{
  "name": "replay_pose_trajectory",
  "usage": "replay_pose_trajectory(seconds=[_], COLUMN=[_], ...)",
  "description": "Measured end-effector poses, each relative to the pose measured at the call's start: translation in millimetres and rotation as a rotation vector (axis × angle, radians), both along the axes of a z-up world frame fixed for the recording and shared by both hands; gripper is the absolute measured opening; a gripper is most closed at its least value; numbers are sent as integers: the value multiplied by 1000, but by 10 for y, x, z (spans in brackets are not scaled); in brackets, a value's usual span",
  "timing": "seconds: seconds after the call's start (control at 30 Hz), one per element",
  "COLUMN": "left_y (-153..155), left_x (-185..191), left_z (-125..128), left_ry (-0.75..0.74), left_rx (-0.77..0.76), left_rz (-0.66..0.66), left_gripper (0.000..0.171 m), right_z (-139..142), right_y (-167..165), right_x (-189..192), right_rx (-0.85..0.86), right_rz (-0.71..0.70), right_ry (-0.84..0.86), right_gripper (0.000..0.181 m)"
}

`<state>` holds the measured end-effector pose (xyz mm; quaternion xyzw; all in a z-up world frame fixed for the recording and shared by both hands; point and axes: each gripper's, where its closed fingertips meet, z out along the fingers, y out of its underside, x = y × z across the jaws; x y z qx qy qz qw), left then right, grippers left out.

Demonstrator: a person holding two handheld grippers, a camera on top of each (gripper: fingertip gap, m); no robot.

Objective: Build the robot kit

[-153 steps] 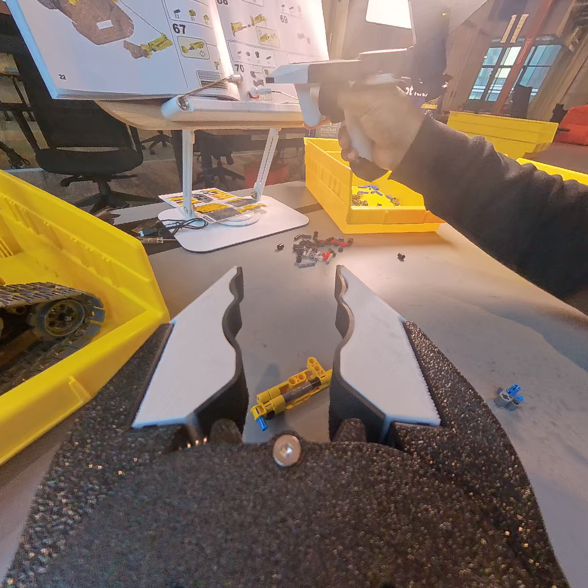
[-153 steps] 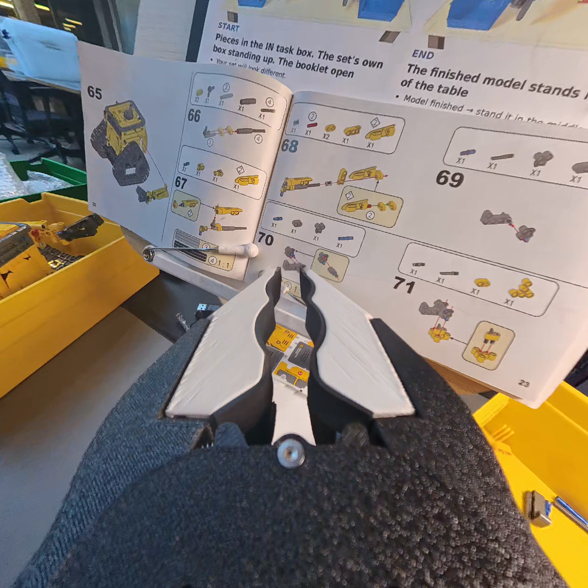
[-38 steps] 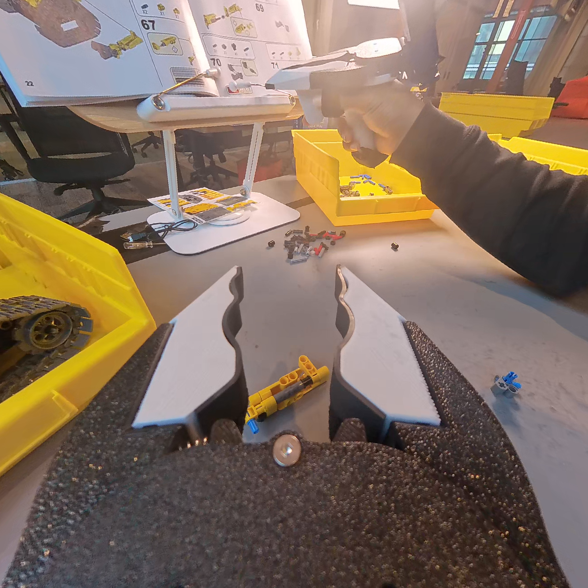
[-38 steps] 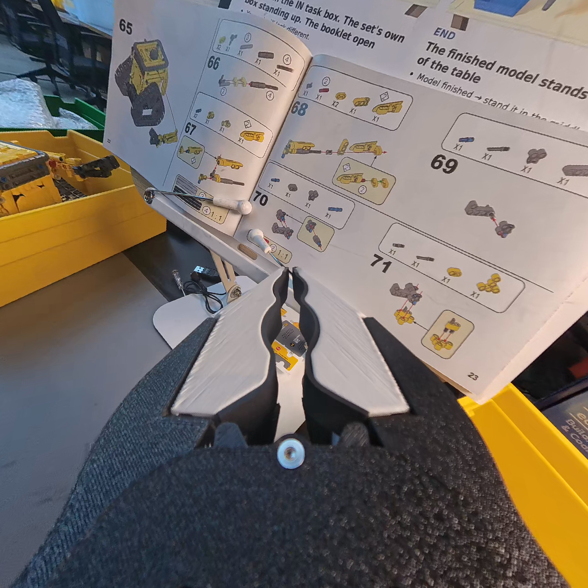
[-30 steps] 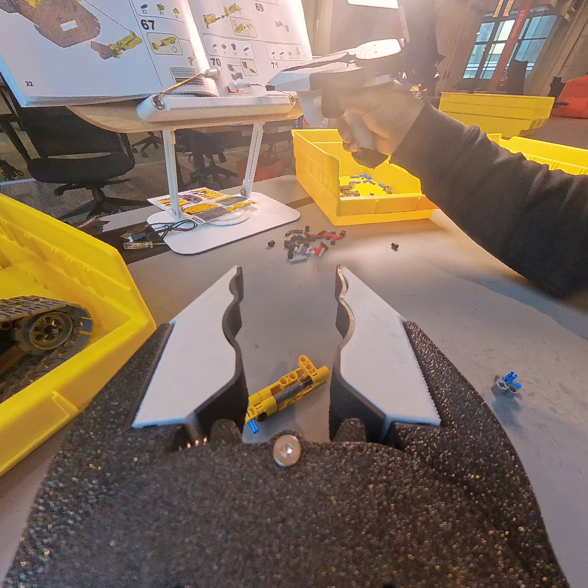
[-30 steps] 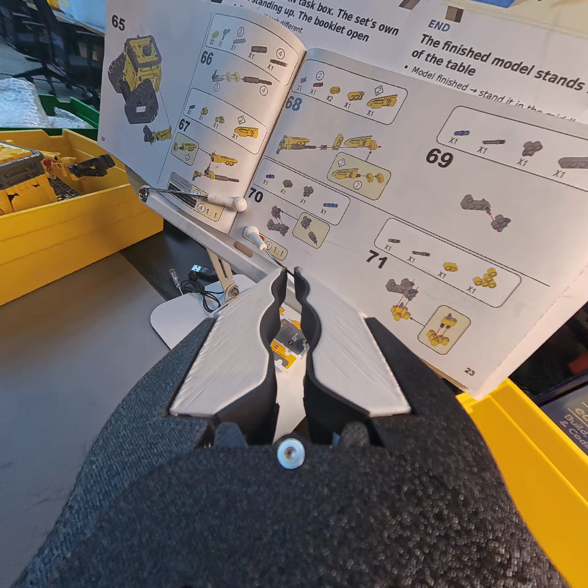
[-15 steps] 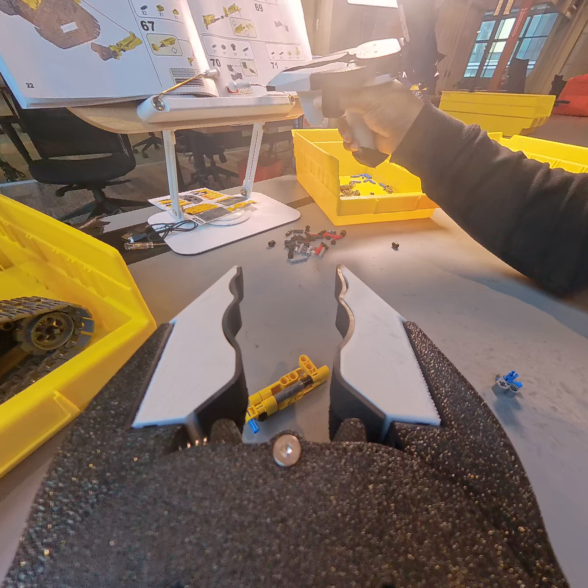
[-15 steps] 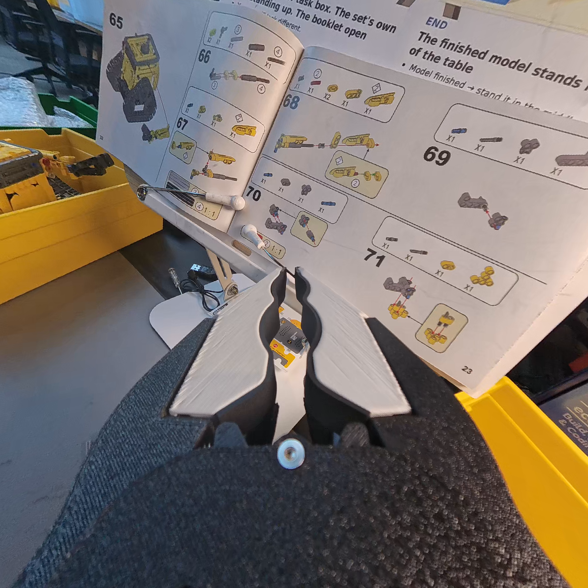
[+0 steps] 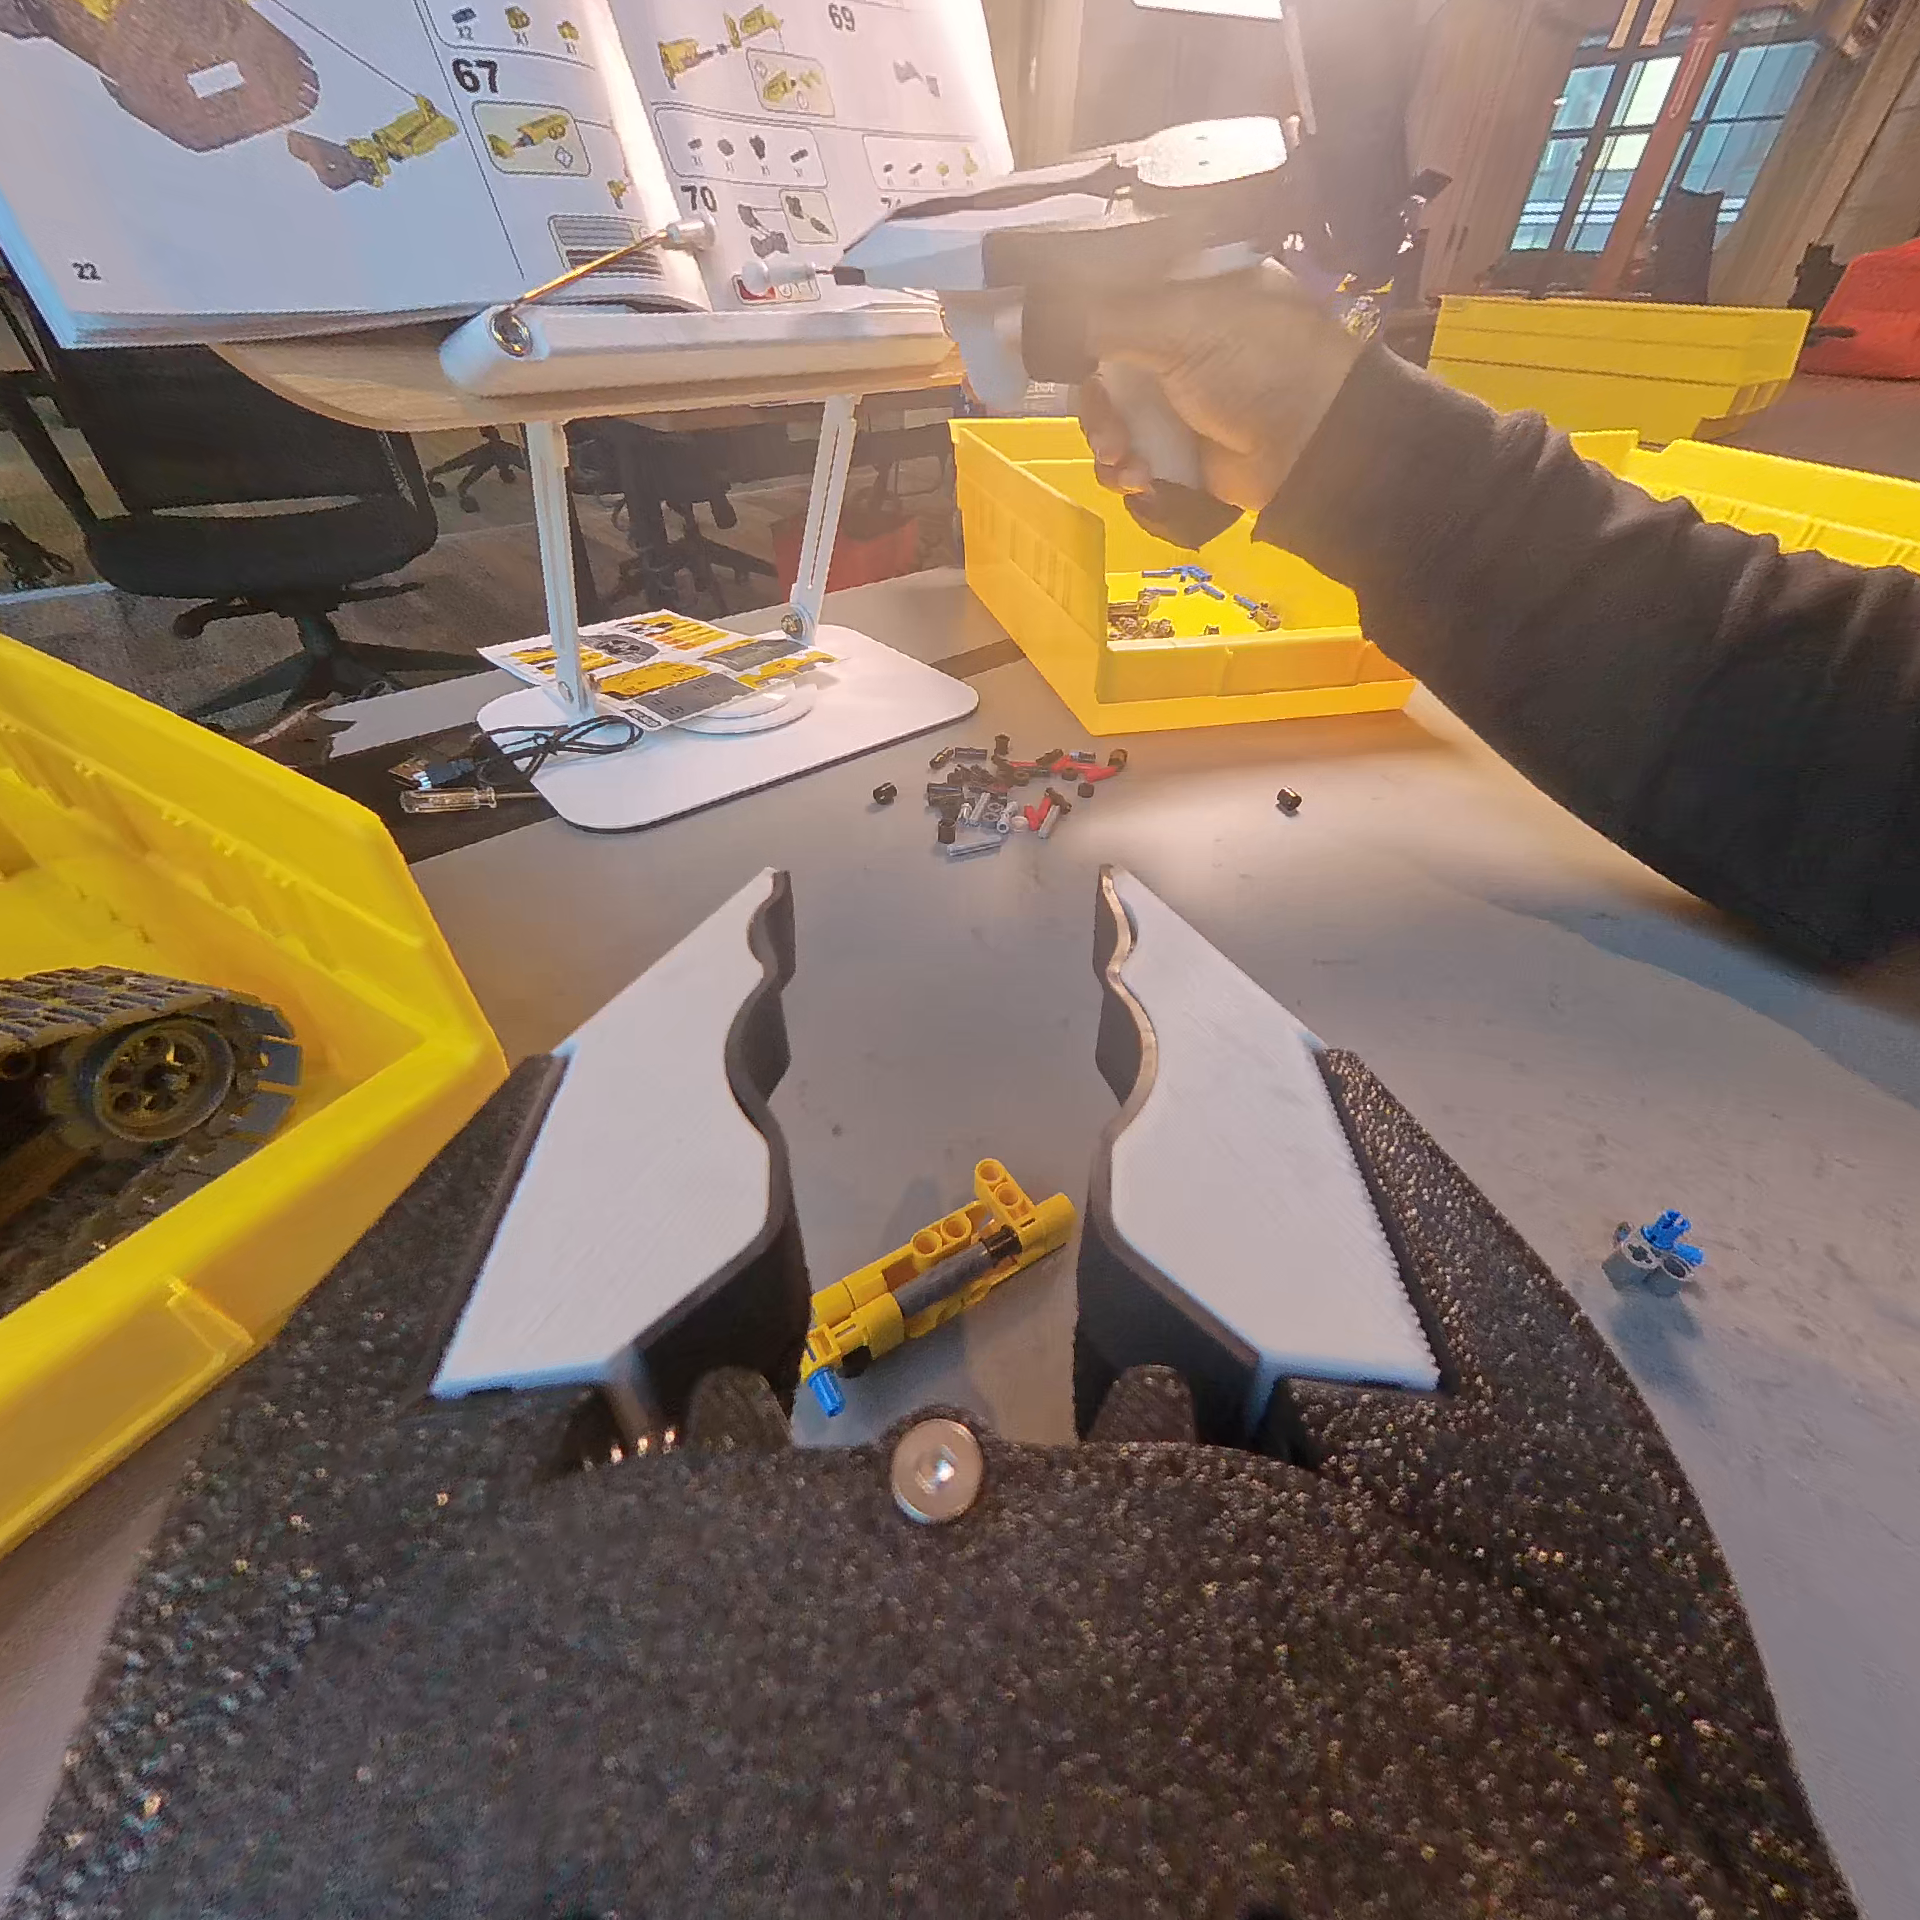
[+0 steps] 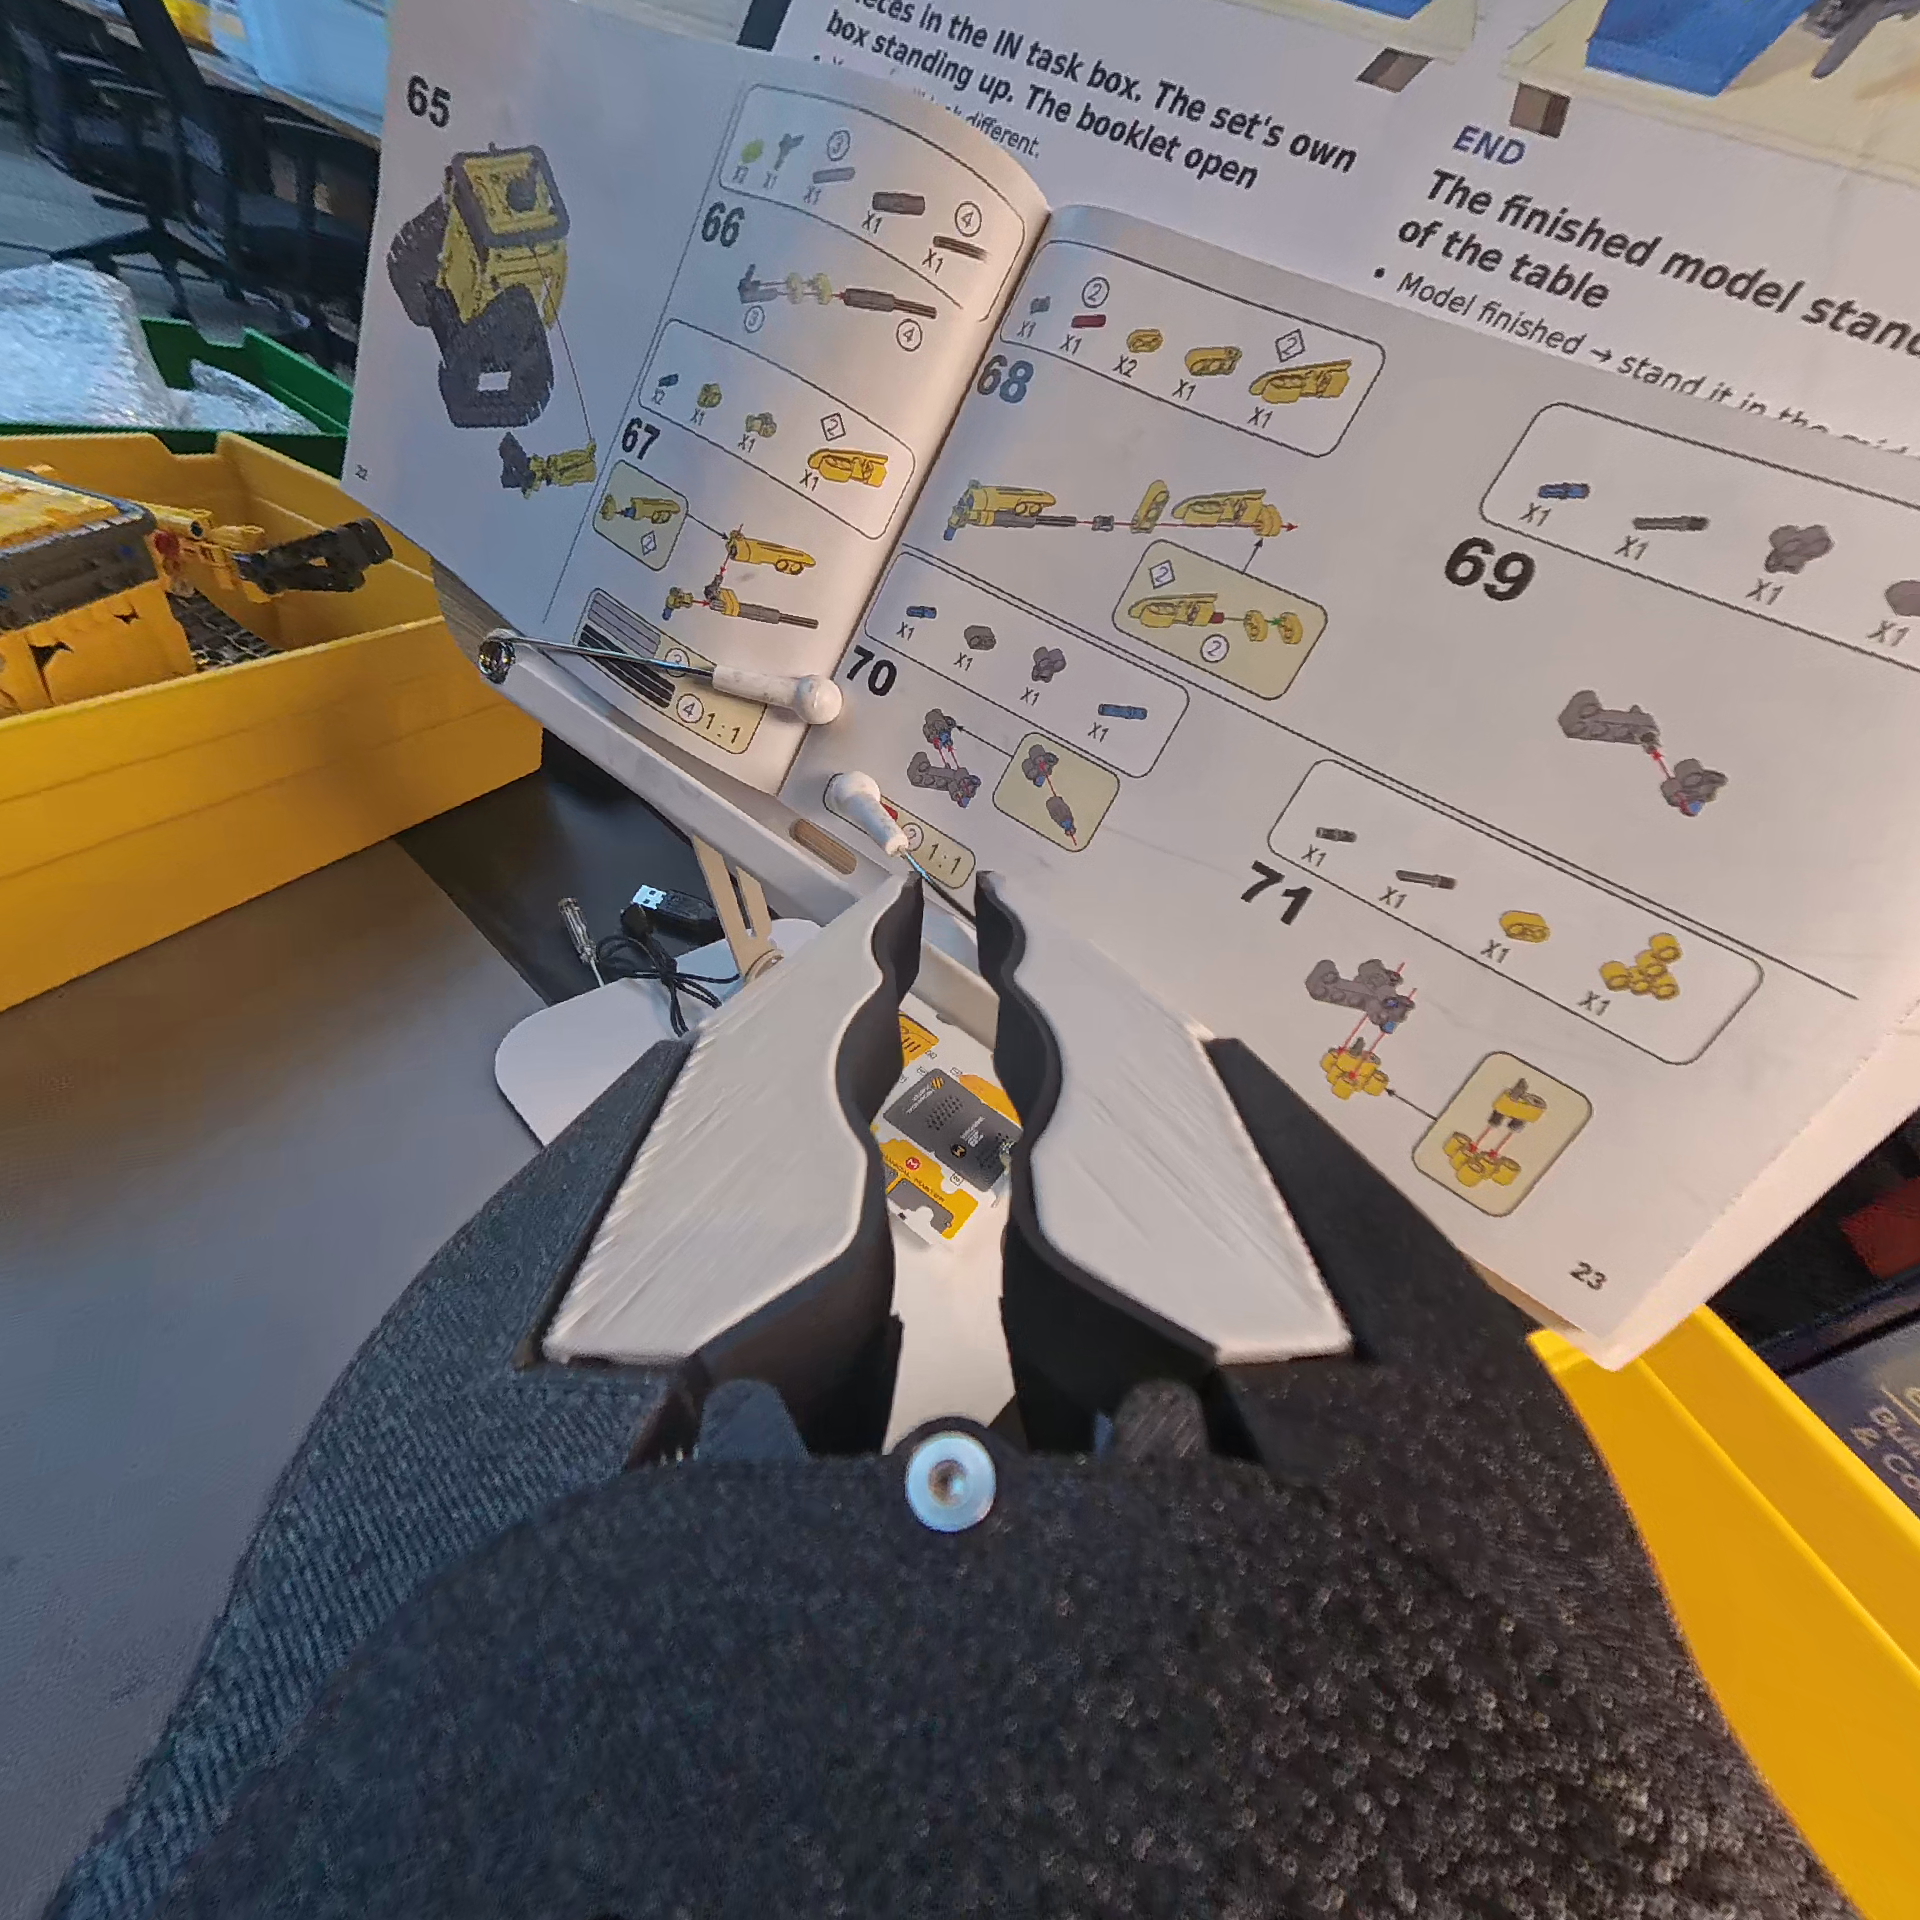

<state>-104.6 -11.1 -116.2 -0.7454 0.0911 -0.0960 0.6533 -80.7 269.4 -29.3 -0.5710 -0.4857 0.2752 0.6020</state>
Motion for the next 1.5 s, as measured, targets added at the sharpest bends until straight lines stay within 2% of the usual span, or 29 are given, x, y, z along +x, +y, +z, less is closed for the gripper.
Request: replay_pose_trajectory(seconds=[0.27,0.43,0.57,0.67,1.07,1.33,1.5], left_y=[5,0,-2,-1,9,20,28], left_x=[-7,-1,-2,2,-9,-44,-60], left_z=[-5,0,1,-1,-10,-7,-9], left_ry=[-6,-2,-3,0,-4,-12,0], left_rx=[-4,0,0,-1,-7,-6,-4], left_rz=[1,0,-2,-2,4,13,22], left_gripper=[57,57,57,57,57,57,57], right_z=[-74,-56,91,205,469,694,688], right_y=[-61,-74,-14,104,491,672,765], right_x=[-111,-100,23,151,537,524,478], right_rx=[-9,-33,-56,-97,-42,36,48], right_rz=[27,53,53,17,-182,-220,-228], right_ry=[-54,-22,62,147,284,314,289], right_gripper=[10,11,17,17,16,14,14])
